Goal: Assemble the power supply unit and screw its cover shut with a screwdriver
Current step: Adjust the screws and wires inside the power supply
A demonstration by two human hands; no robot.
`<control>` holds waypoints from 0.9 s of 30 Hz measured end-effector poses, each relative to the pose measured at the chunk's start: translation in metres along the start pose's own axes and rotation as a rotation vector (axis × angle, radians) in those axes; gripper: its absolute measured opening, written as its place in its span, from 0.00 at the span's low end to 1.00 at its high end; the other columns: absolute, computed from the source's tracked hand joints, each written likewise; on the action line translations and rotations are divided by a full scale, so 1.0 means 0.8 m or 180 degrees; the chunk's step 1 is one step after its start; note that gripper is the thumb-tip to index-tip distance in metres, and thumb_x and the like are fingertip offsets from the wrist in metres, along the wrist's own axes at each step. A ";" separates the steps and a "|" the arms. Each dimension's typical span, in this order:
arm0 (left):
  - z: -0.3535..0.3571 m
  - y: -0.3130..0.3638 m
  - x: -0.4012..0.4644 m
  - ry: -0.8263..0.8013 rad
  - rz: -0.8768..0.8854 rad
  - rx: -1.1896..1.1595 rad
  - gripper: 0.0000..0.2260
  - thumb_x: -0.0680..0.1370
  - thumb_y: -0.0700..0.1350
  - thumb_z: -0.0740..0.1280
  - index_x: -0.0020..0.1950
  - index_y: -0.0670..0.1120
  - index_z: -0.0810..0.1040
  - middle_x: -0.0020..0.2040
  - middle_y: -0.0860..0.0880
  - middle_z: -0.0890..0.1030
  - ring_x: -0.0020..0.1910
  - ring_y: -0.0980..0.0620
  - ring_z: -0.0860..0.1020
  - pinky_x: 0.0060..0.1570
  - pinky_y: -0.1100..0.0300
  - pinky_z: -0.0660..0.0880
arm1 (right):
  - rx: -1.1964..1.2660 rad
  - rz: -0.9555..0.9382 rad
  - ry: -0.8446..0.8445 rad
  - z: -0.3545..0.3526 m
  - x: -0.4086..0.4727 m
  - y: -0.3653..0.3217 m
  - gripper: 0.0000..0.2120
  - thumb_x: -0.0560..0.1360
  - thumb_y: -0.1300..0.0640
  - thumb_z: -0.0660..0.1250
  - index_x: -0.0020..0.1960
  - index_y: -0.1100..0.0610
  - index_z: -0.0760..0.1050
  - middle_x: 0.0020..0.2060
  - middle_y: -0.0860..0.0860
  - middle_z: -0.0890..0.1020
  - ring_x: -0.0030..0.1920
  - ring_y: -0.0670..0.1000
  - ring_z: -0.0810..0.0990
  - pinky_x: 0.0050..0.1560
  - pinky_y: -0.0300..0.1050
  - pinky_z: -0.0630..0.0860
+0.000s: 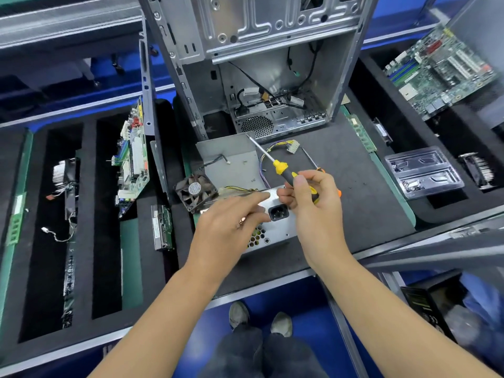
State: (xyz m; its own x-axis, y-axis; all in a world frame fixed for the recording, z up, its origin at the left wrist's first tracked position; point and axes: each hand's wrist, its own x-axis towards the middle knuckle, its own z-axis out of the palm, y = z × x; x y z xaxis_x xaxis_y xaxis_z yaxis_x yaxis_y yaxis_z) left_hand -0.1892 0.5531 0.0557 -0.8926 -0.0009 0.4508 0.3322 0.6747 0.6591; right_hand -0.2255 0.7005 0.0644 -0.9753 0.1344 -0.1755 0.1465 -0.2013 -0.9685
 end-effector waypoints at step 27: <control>0.015 -0.013 0.007 -0.0496 0.0288 0.0428 0.06 0.74 0.43 0.74 0.40 0.41 0.82 0.38 0.48 0.81 0.42 0.44 0.78 0.50 0.52 0.72 | 0.0012 -0.0065 0.0047 0.001 0.000 0.005 0.02 0.82 0.59 0.62 0.54 0.54 0.72 0.38 0.43 0.84 0.42 0.49 0.85 0.49 0.43 0.81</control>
State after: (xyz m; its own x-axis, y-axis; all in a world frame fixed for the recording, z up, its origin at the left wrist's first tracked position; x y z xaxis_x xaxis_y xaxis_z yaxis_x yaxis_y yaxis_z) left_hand -0.2010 0.5550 0.0438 -0.9008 0.1712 0.3990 0.3788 0.7593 0.5292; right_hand -0.2252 0.6990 0.0608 -0.9755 0.1529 -0.1582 0.1258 -0.2020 -0.9713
